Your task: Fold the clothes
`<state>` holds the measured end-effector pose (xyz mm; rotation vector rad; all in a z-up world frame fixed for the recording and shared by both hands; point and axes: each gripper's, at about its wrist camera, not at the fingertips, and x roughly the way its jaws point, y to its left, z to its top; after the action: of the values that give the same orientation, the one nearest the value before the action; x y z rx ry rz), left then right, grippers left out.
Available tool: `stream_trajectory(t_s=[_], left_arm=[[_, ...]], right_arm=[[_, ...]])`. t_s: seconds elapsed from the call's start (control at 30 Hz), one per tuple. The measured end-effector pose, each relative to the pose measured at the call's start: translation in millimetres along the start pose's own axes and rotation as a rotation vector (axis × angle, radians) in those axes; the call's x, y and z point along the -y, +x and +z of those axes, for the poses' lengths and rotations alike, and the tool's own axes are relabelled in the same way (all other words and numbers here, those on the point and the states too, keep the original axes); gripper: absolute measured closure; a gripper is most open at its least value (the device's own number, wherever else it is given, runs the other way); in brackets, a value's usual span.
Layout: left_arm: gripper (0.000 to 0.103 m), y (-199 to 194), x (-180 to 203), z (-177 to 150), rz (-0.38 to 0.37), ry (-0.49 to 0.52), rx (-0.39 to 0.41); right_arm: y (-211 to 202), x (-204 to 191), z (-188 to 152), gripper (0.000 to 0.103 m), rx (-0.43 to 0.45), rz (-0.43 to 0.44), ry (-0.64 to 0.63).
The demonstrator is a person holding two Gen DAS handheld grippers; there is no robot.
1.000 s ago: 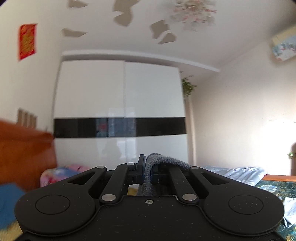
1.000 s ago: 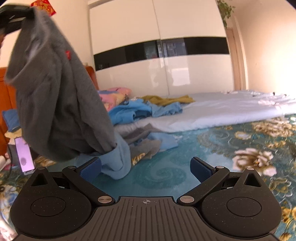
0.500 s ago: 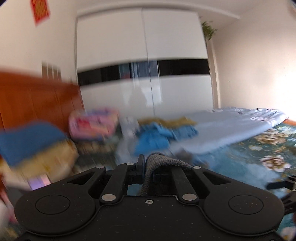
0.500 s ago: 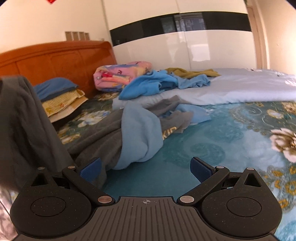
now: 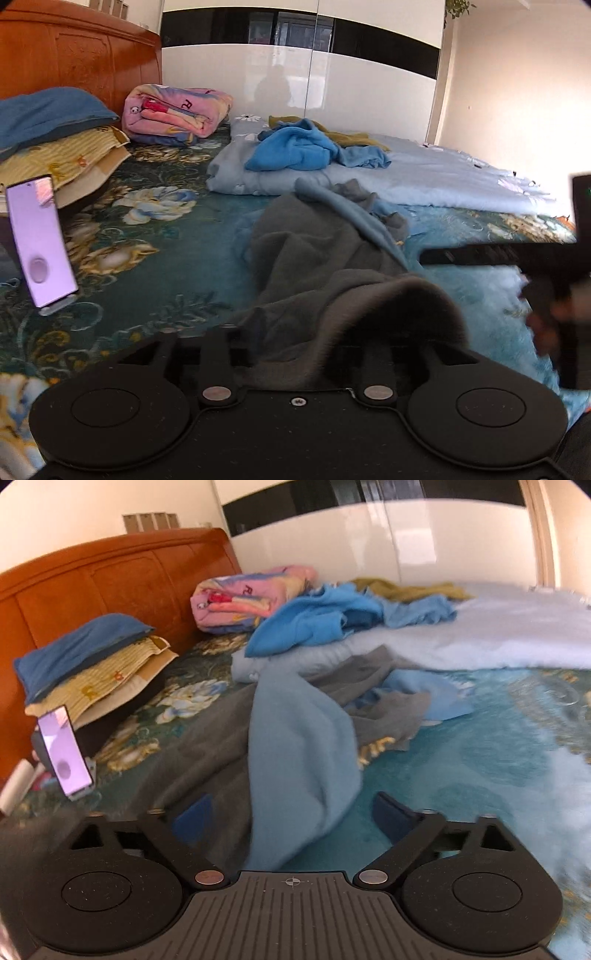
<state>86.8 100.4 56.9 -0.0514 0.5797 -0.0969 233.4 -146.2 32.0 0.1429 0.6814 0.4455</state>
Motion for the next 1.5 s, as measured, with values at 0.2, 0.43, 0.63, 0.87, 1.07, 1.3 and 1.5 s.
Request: stream_trajectory(t_s=[0.2, 0.43, 0.63, 0.87, 1.07, 1.3, 1.5], left_arm=[[0.051, -22, -15, -3, 0.038, 0.028, 0.001], [0.045, -31, -18, -2, 0.048, 0.038, 0.018], [0.041, -21, -11, 5, 0.015, 0.039, 0.039], [0.03, -19, -6, 13, -0.03, 0.081, 0.065], [0.023, -30, -11, 29, -0.007, 0.192, 0.109], [0.018, -43, -30, 26, 0.023, 0.255, 0.033], [0.015, -61, -56, 6, 0.068, 0.231, -0.067]], right_arm=[[47, -18, 22, 0.047, -0.055, 0.022, -0.02], [62, -10, 19, 0.087, -0.091, -0.013, 0.039], [36, 21, 16, 0.098, -0.027, -0.074, 0.13], [14, 66, -16, 0.1, -0.057, -0.19, 0.221], [-1, 80, -45, 0.1, -0.098, -0.24, 0.219], [-9, 81, -61, 0.098, -0.133, -0.223, 0.241], [-22, 77, -59, 0.095, -0.122, -0.186, 0.222]])
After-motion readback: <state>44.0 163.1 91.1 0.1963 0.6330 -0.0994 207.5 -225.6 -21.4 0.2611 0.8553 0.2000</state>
